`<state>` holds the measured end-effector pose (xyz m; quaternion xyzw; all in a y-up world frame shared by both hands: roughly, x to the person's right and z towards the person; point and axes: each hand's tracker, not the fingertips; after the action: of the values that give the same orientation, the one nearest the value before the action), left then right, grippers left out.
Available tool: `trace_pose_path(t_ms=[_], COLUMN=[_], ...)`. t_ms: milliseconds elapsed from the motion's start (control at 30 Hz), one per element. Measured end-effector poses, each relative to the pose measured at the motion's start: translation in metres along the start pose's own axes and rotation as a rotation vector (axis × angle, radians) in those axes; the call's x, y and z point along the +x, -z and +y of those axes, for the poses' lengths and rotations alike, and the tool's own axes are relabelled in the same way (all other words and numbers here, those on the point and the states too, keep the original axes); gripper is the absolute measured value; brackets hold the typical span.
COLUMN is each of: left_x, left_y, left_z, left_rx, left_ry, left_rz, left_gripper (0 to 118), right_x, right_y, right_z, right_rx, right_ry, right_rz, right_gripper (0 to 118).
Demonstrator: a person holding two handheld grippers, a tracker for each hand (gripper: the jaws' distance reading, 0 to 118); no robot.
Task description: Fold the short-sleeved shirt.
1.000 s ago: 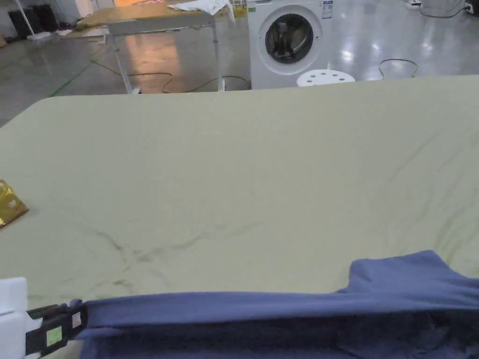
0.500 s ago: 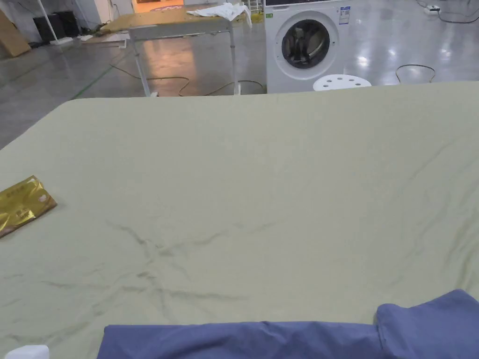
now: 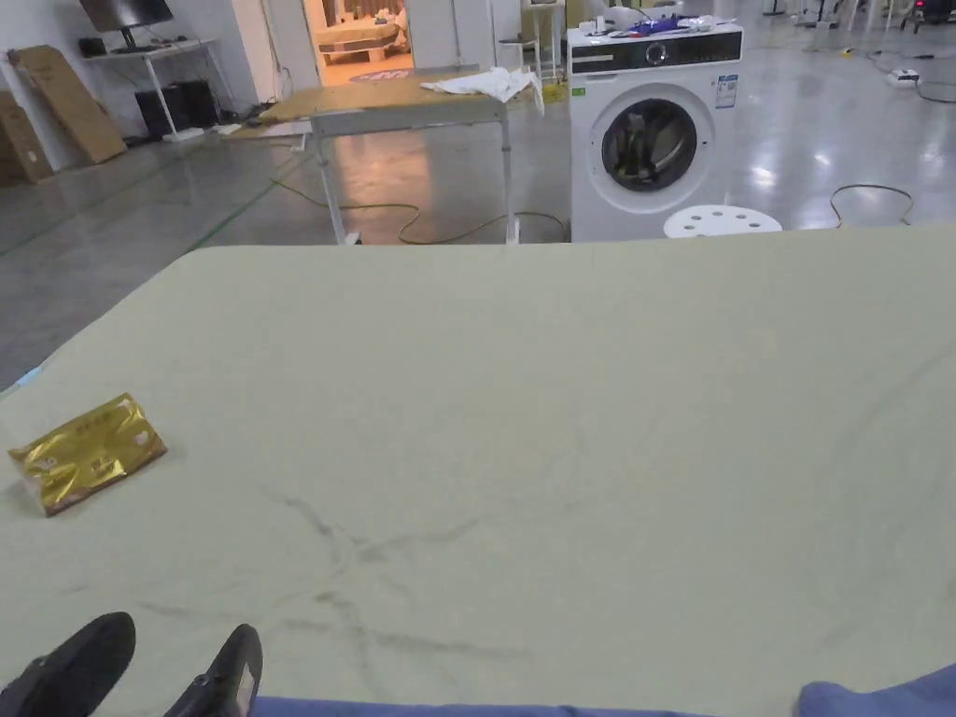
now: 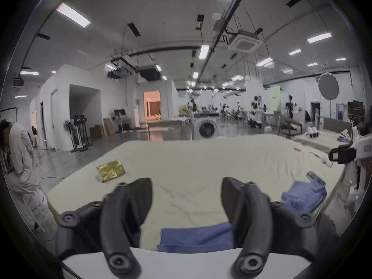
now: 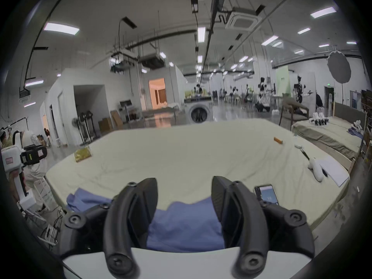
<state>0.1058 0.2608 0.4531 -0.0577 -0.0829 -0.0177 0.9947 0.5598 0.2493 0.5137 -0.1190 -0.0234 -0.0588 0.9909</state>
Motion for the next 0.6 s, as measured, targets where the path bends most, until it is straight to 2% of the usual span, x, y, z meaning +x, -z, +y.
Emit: trace_pose_path(t_ms=[67,100,133,200,367,467,533,567,600], left_x=[0.002,0.001,0.001,-0.002,-0.011,-0.024,-0.041,-0.054,-0.069], left_y=[-0.004,-0.004,-0.002,-0.005,-0.009,-0.002,0.019,0.032,0.046], left_z=[0.002,0.002,0.003,0.003,0.006,0.005,-0.004,-0.016,-0.034], left_rx=[0.027,0.021,0.013,-0.003,-0.027,-0.062,-0.186,-0.257,-0.31], left_ry=[-0.053,-0.059,-0.05,-0.038,-0.067,-0.148,-0.232,-0.273,-0.317], left_rz=[-0.044,-0.057,-0.053,-0.052,-0.099,-0.105,-0.03,-0.004,0.007], left_gripper=[40,16,0,0,0,0,0,10,33], right_x=[-0.005,-0.008,-0.009,-0.009,-0.008,-0.004,-0.003,-0.001,0.0], right_y=[0.0,0.0,0.0,0.0,-0.002,-0.002,-0.002,-0.001,-0.001], right_z=[-0.004,-0.006,-0.007,-0.01,-0.014,-0.013,-0.014,-0.016,-0.019], right_rx=[0.016,0.035,0.033,0.019,0.006,0.003,0.004,0.001,-0.004], right_ry=[0.0,0.011,0.023,0.045,0.014,0.03,0.043,0.055,0.071], right_rz=[-0.009,-0.021,-0.018,0.004,-0.004,0.007,0.008,0.014,0.024], right_gripper=[34,15,3,0,0,0,0,0,0])
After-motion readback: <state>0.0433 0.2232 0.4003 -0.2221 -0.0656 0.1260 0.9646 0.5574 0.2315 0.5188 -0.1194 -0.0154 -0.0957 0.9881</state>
